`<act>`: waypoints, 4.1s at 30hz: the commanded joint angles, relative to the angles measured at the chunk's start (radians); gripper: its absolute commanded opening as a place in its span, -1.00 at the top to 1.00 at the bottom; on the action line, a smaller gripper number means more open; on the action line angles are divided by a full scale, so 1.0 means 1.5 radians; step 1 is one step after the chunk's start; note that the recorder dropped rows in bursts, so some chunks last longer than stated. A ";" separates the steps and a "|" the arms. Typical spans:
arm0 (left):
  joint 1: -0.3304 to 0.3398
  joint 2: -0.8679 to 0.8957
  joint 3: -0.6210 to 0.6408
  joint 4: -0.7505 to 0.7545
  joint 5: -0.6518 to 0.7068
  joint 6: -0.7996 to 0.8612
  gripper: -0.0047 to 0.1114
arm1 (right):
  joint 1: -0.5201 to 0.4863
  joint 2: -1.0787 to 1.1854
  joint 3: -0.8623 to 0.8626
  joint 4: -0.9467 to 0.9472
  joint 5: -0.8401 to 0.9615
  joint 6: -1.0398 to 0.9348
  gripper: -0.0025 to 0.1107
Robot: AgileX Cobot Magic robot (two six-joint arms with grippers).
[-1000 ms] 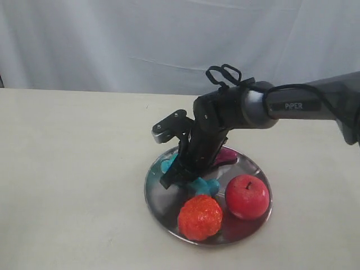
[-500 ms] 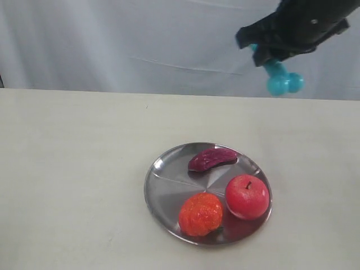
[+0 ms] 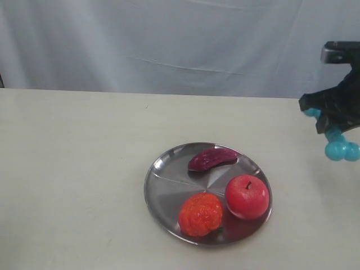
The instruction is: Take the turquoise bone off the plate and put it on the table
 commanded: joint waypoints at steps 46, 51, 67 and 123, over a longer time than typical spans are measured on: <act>-0.005 -0.001 0.002 -0.001 -0.004 -0.003 0.92 | 0.021 0.146 -0.019 0.054 0.052 -0.020 0.14; -0.005 -0.001 0.002 -0.001 -0.004 -0.003 0.92 | 0.021 0.045 -0.028 0.045 0.064 -0.020 0.17; -0.005 -0.001 0.002 -0.001 -0.004 -0.003 0.92 | 0.021 -0.518 0.085 0.033 -0.229 -0.081 0.96; -0.005 -0.001 0.002 -0.001 -0.004 -0.003 0.92 | 0.021 -1.101 0.538 0.032 -0.382 -0.037 0.96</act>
